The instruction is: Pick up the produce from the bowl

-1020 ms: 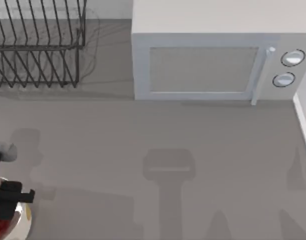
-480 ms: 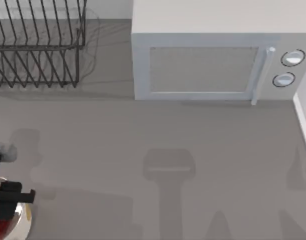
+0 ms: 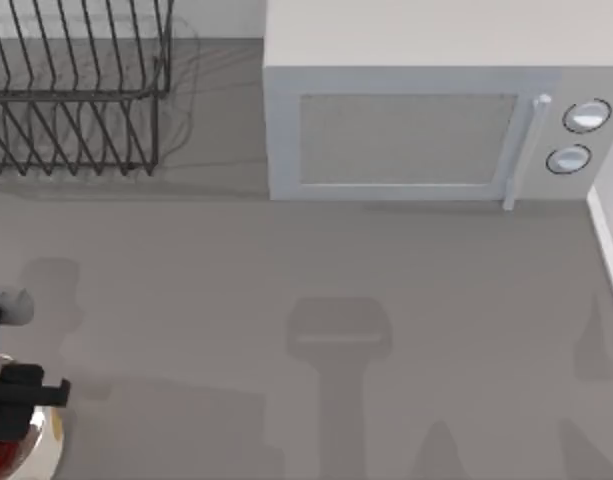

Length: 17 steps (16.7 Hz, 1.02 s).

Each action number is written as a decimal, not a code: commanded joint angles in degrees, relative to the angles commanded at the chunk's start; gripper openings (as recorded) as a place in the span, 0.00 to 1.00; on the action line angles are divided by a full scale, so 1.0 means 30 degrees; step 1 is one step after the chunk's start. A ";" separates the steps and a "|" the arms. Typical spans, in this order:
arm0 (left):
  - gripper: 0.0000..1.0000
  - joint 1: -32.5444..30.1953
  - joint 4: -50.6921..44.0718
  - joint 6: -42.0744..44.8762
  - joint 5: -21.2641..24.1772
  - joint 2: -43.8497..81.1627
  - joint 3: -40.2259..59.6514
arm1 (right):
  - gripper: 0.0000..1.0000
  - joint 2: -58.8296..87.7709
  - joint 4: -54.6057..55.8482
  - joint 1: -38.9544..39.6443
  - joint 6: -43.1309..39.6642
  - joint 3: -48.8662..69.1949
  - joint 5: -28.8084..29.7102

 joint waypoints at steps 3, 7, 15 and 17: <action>0.00 0.0000 0.0000 0.0000 0.0000 0.0000 0.0000 | 1.00 0.0000 0.0000 0.0000 0.0000 0.0000 0.0000; 0.00 0.0035 -0.3999 0.1154 -0.0529 -0.4012 0.0815 | 1.00 0.0000 0.0000 0.0000 0.0000 0.0000 0.0000; 0.00 -0.0117 -1.1346 0.1037 -0.0547 -0.3442 0.8114 | 1.00 0.0000 0.0000 0.0000 0.0000 0.0000 0.0000; 0.00 -0.0172 -1.4567 0.0983 -0.0550 -0.3420 1.1294 | 1.00 0.0000 0.0000 0.0000 0.0000 0.0000 0.0000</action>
